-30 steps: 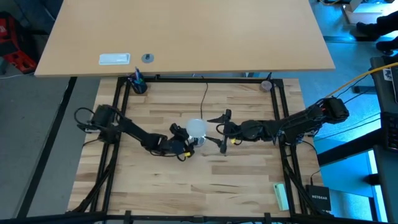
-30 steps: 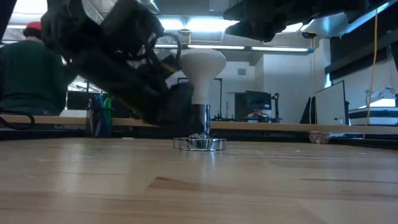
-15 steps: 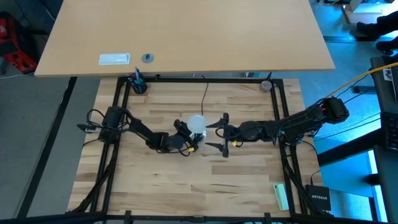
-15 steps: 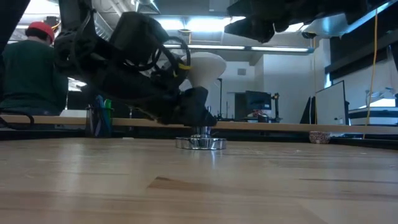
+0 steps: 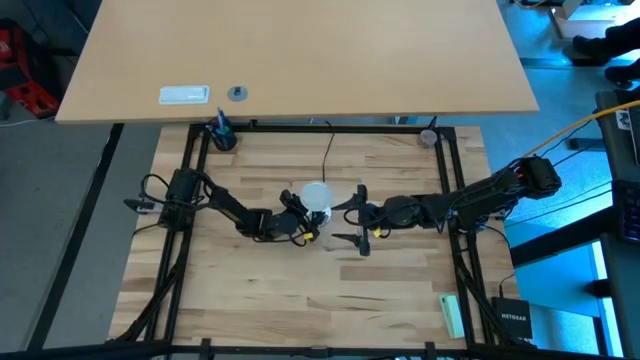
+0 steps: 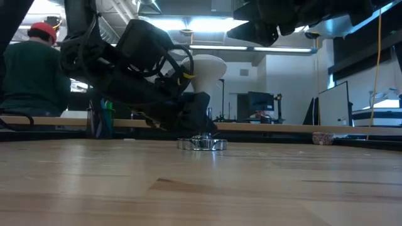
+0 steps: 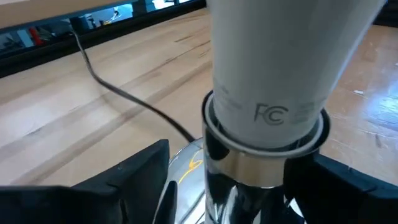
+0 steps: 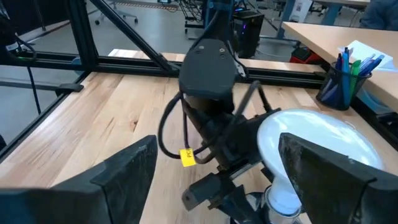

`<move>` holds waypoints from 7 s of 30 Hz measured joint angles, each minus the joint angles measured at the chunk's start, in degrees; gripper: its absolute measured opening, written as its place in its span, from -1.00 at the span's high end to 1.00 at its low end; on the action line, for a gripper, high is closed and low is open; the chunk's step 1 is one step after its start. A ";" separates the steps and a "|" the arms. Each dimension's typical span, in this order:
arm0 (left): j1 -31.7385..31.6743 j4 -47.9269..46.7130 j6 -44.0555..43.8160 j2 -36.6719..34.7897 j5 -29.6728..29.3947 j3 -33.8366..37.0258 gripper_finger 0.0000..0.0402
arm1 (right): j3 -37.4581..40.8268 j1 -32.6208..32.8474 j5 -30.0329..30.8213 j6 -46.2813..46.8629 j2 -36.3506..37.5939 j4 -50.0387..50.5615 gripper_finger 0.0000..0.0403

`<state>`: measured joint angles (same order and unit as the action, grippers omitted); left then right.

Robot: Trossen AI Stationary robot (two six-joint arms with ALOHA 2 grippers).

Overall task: Screw lightbulb
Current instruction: Remove the lightbulb from the lamp

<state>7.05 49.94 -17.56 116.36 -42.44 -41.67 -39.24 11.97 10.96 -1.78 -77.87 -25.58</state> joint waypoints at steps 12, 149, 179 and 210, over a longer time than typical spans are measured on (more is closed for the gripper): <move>-0.45 -0.32 -1.01 -0.87 1.94 0.02 0.21 | 0.00 0.00 1.97 -0.02 0.00 0.04 -0.67; 16.56 -47.81 7.60 -34.61 9.40 -22.10 0.14 | -29.55 3.89 4.28 0.17 -1.41 17.55 -0.88; 17.11 -44.08 10.45 -31.65 6.72 -22.18 0.18 | -29.51 3.83 1.15 2.72 -8.13 9.86 0.25; 16.47 -44.59 7.54 -32.11 -1.55 -22.16 0.16 | -29.53 3.58 12.67 4.24 0.52 23.62 -0.95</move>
<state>23.53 5.36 -10.02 84.25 -43.99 -63.83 -68.77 15.55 23.62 2.46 -77.34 -1.95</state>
